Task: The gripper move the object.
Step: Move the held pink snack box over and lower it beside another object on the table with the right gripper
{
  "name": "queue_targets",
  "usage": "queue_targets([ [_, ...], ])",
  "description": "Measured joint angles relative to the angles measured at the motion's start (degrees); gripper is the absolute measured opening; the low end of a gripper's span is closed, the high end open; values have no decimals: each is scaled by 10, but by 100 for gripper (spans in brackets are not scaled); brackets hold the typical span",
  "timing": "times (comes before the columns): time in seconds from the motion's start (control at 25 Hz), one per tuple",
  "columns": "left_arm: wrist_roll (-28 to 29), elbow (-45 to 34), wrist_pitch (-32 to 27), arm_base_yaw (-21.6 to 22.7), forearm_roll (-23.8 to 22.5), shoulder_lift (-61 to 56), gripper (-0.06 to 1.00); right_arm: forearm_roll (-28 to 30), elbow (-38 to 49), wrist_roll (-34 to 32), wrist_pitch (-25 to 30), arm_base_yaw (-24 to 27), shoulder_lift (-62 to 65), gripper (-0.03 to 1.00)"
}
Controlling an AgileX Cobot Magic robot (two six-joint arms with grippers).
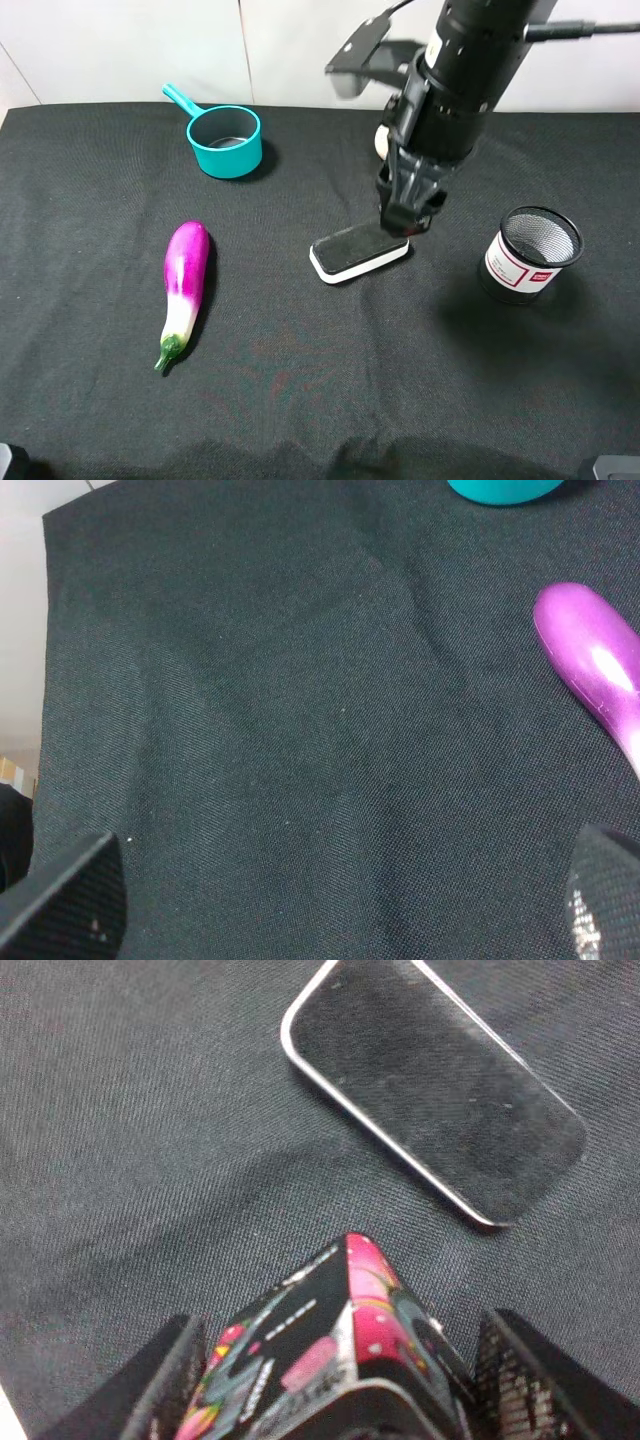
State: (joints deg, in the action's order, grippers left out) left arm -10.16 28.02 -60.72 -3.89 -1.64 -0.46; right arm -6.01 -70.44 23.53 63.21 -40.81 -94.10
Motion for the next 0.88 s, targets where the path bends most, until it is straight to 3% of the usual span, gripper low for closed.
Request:
queue_targets([
  [0.24,0,0,0,0,0,0,93,-27,-16,-43,-10,48,0,42],
  [0.88,0,0,0,0,0,0,93,-21,-35,-183,-38,140,0,42],
])
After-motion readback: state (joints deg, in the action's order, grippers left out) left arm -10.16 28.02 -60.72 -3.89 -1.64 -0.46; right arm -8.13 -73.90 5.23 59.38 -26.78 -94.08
